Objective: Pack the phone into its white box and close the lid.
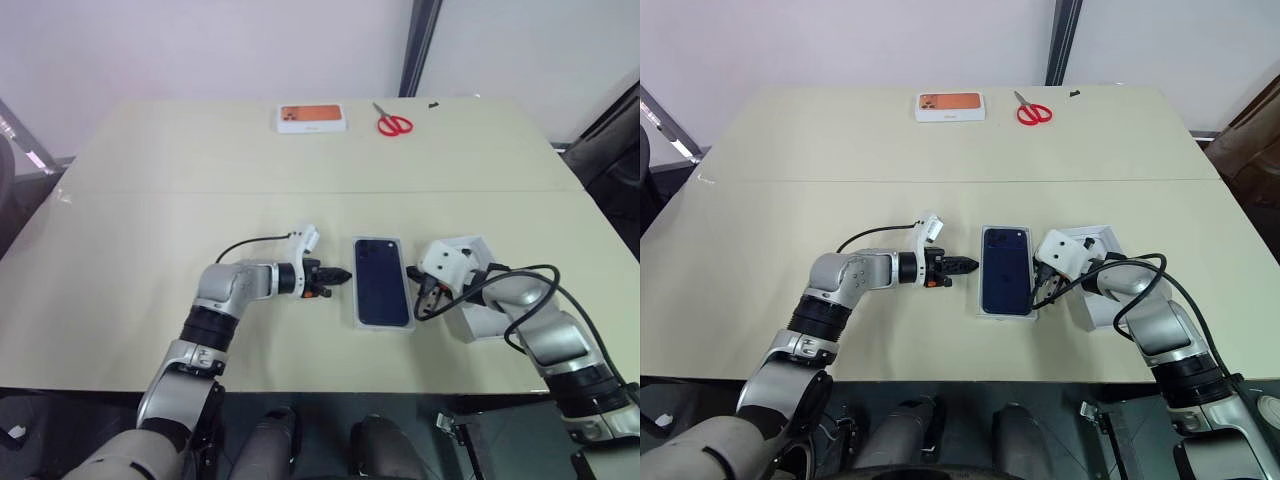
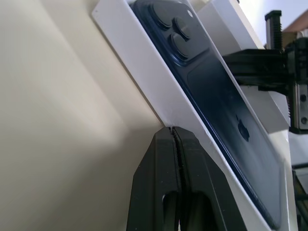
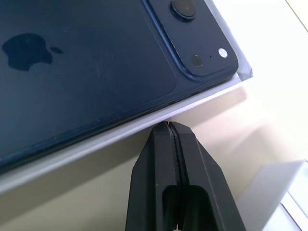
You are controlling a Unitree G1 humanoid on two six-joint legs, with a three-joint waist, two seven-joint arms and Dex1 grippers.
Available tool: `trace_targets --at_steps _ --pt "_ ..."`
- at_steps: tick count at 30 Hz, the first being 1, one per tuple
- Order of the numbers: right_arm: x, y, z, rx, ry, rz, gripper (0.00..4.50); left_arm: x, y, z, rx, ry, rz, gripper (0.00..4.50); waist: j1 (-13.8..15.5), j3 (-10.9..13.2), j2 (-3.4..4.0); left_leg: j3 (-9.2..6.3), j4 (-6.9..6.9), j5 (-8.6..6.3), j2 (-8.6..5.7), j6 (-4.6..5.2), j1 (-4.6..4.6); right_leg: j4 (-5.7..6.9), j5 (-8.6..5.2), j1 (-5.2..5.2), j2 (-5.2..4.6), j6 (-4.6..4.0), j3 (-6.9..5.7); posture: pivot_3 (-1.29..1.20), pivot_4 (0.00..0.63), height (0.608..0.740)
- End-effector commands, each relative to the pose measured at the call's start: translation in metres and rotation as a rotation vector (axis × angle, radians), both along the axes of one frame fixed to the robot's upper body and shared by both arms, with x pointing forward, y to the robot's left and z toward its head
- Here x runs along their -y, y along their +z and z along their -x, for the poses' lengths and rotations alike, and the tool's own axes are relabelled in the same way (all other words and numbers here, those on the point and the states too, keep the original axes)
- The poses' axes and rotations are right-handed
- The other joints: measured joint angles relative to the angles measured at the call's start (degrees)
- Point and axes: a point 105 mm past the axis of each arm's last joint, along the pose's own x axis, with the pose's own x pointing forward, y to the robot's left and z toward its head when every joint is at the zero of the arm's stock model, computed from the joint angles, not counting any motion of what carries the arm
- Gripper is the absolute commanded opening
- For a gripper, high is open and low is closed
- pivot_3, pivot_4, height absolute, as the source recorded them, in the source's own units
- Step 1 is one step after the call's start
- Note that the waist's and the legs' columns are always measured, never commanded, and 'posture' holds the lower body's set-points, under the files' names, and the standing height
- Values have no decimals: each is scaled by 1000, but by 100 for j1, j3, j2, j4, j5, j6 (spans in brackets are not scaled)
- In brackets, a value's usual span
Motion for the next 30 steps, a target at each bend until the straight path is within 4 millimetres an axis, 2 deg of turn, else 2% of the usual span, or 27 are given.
trace_targets --at_steps 1,10,15,16,18,19,22,24,26,28,30 --pt "4 3 3 6 2 3 0 19 12 3 33 -65 36 67 2 0 -1 0 0 0 0 0 0 0 0 1 0 0 0 0 150 734" --pt "12 10 2 48 -26 8 0 8 13 -1 52 -49 25 67 -13 0 -1 0 0 0 1 0 0 0 0 -1 1 0 0 0 150 734" --pt "17 24 3 42 -51 -42 0 -13 19 -6 108 -4 35 67 -24 1 -1 0 -1 0 2 0 0 1 0 -3 2 0 2 0 150 734" --pt "20 28 3 43 -69 -62 254 -18 21 -8 120 12 38 23 -23 1 -1 0 -2 0 2 0 0 1 0 -3 2 0 2 0 150 734" --pt "32 40 -3 92 -136 -78 851 -30 29 -11 167 27 47 546 -24 1 -1 0 -1 0 2 0 0 1 0 -3 2 0 2 0 150 734" --pt "36 46 -5 112 -157 -81 1382 -36 34 -12 196 39 50 862 -26 1 -1 0 -2 0 3 0 0 1 0 -4 2 0 2 0 150 734" --pt "40 52 -3 100 -188 -119 2840 -50 46 -13 273 48 61 2252 -23 1 0 0 -4 0 3 0 0 1 0 -6 2 0 2 0 150 734" --pt "41 50 0 56 -236 -153 3801 -62 58 -9 453 15 41 3228 -28 0 0 1 -4 0 3 0 0 0 0 -5 2 0 3 0 150 734" --pt "38 52 3 30 -257 -189 3801 -70 65 -3 588 -22 18 3228 -41 0 1 2 -7 0 5 -1 0 -1 0 -8 2 -1 6 0 150 734" --pt "40 56 5 -5 -305 -233 3801 -82 64 0 585 -39 27 3228 -26 1 2 2 -9 1 6 -1 0 -1 0 -9 1 -2 6 0 150 734" --pt "43 53 11 -36 -337 -205 3801 -94 65 2 627 -47 16 3228 -17 1 2 2 -8 0 6 0 0 -1 0 -8 1 -2 6 0 150 734"
